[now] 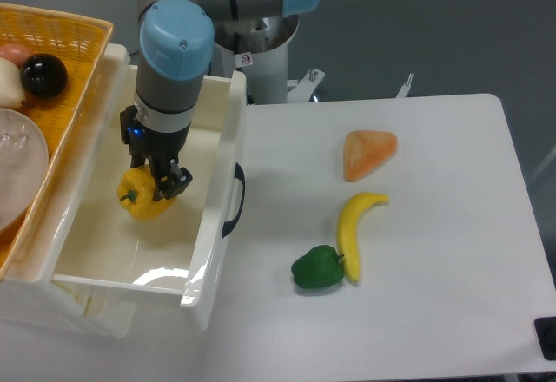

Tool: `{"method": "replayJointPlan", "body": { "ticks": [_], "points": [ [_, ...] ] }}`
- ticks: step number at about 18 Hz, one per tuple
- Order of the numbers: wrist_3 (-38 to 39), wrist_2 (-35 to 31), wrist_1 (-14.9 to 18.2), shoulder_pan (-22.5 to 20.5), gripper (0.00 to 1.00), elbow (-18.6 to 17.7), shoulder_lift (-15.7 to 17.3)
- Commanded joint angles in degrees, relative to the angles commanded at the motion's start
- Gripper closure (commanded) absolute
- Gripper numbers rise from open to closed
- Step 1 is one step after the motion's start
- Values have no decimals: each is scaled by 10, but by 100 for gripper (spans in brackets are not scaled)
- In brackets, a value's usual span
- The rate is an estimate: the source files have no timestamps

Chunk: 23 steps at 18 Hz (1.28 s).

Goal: Place the yellow pepper in the upper white drawer

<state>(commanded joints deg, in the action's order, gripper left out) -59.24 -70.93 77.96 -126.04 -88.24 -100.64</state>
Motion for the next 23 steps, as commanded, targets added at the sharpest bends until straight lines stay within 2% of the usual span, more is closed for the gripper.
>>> {"method": "replayJointPlan", "body": {
  "ticks": [2,3,7,9,12,16,23],
  "points": [
    [1,0,0,0,37,0,-1],
    [1,0,0,0,30,0,-1],
    [0,0,-1,0,22,1,-1],
    [1,0,-1,0,14,2,0],
    [1,0,0,-1,12,2,3],
    [5,4,-17,-11,9,9,6],
    [7,60,-18,-73,4,18,38]
  ]
}}
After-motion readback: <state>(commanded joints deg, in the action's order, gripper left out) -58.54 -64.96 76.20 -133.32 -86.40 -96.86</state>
